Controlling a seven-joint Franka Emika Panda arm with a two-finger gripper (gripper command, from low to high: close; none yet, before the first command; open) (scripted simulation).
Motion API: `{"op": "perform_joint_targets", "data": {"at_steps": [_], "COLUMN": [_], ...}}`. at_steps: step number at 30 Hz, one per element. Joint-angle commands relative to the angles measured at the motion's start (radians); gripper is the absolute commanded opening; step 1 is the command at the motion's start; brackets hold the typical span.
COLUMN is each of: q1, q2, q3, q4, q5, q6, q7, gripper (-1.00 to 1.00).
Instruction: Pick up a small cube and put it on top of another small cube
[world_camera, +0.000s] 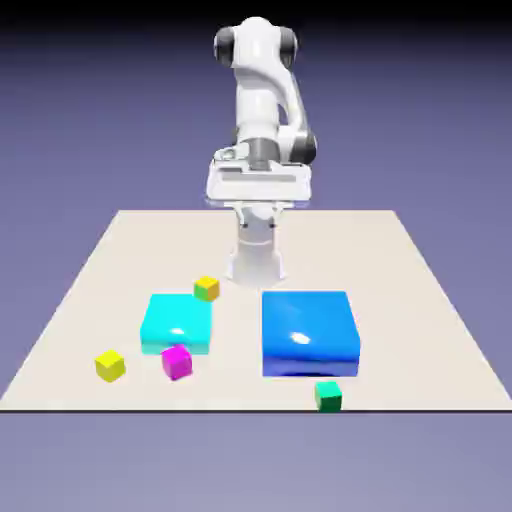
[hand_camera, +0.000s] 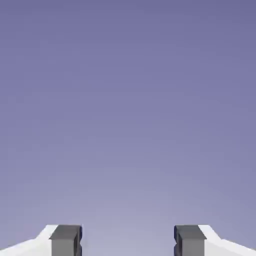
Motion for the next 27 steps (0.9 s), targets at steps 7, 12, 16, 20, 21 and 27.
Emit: {"op": "perform_joint_targets", "data": {"at_steps": [7,12,16,20,21,27], "q1": [0.125,0.214,0.285,0.356,0.374,0.471], "q2": [0.254,0.435,0.58,0.725,0.761,0.958], "q3": [-0.056,-0.097,-0.129,-0.161,-0.169,-0.213], "q4": [0.072,0.123,0.164,0.206,0.216,0.272], "q5": [-0.02,-0.035,-0.046,-0.058,-0.06,-0.076], "q6": [0.101,0.173,0.23,0.288,0.302,0.38], "q7": [0.07,0.119,0.159,0.199,0.209,0.263], "gripper": [0.0,0.0,0.0,0.0,0.0,0.0]}}
